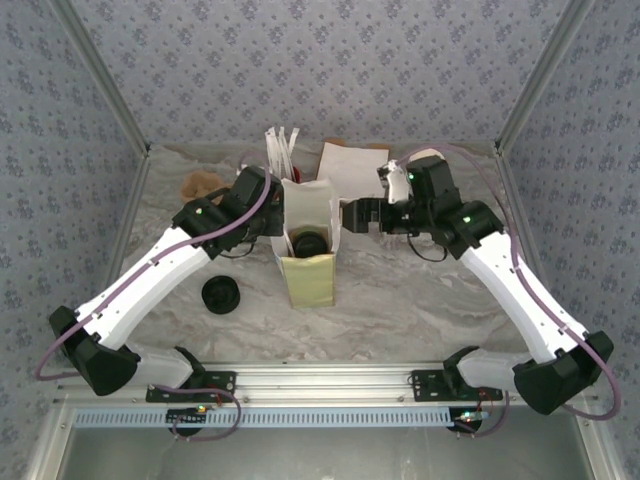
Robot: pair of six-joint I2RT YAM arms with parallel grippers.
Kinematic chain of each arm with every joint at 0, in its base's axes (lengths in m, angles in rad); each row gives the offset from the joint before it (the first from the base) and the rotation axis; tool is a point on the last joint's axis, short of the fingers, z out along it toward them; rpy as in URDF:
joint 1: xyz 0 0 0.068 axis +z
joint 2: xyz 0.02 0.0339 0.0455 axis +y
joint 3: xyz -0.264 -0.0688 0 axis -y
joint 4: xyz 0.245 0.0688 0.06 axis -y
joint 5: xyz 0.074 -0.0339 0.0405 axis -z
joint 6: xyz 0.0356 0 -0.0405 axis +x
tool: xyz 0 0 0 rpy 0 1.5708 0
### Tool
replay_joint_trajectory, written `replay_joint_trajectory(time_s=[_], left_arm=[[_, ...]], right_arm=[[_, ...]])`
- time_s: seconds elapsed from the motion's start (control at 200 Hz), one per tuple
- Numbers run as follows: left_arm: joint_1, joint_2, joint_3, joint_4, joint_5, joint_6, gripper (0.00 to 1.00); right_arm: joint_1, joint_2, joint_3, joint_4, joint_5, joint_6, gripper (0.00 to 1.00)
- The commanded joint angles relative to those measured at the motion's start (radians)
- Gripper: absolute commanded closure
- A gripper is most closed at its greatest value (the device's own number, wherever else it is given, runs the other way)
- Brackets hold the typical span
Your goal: Pack the takeout coffee
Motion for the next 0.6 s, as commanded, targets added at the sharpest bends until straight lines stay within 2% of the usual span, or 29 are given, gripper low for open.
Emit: replay_joint_trajectory(time_s=[0.0, 0.12, 0.22, 0.39, 0.595], left_arm=[[0.012, -0.032, 0.017, -0.035, -0.021, 0.005, 0.95], [0.016, -0.039, 0.021, -0.041, -0.023, 0.008, 0.95], [0.025, -0.046, 0.027, -0.052, -0.027, 0.013, 0.94], [0.044, -0.073, 0.023, -0.051, -0.016, 0.024, 0.93], [0.047, -0.105, 0.046, -0.066, 0.010, 0.028, 0.60]], right_arm=[[-0.074, -0.054, -0.009, -0.066, -0.069, -0.061, 0.01], [-0.150, -0.072, 0.016, -0.082, -0.055, -0.064, 0.04], [-0.164, -0.028, 0.080, -0.104, 0.047, -0.070, 0.07], [-0.151, 0.148, 0.212, -0.110, 0.223, -0.027, 0.17], [-0.108, 0.407, 0.401, -0.116, 0.370, -0.049, 0.21]])
